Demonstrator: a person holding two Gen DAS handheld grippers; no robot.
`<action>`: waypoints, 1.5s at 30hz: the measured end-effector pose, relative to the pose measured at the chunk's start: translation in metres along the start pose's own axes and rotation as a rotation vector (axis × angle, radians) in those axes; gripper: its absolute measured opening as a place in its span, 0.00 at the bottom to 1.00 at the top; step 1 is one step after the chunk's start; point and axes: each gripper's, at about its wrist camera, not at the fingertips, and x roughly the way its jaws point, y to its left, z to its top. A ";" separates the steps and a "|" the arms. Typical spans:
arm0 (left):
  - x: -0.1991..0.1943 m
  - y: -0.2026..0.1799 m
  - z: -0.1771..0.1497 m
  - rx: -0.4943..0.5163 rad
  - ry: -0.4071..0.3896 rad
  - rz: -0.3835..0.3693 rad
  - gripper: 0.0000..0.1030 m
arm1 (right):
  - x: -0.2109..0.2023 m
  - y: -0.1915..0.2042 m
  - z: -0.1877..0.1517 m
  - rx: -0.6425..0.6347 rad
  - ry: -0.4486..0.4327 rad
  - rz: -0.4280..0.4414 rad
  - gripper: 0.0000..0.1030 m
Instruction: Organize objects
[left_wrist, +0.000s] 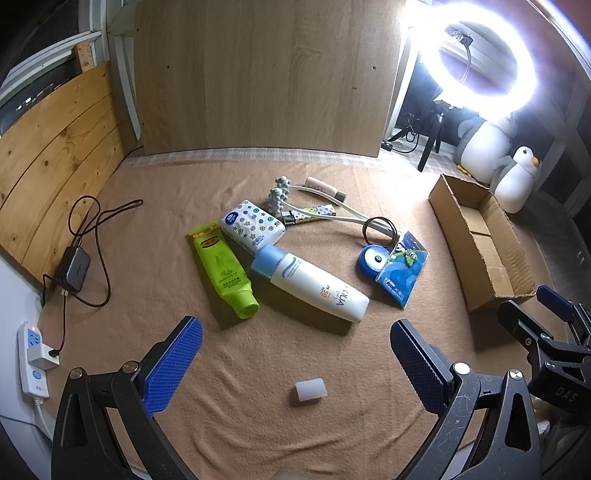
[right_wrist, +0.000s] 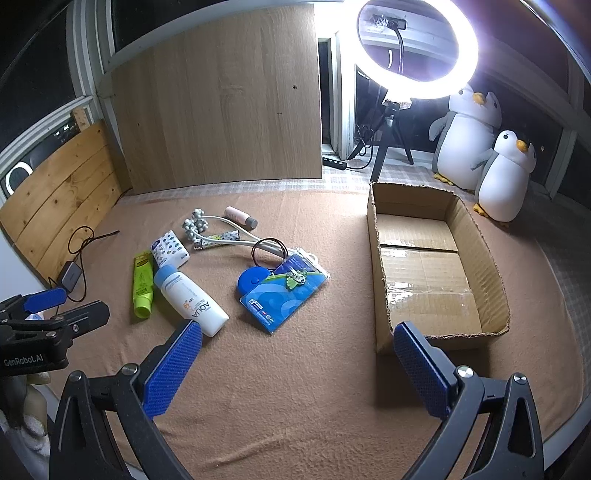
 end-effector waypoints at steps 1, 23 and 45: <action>0.001 0.000 0.000 -0.001 0.001 0.002 1.00 | 0.001 0.000 -0.001 0.000 0.001 0.000 1.00; 0.033 0.034 0.000 -0.070 0.046 0.065 1.00 | 0.030 0.012 0.009 -0.053 0.045 0.077 1.00; 0.076 0.049 -0.012 -0.122 0.069 -0.046 0.78 | 0.126 0.069 0.046 -0.223 0.231 0.311 0.76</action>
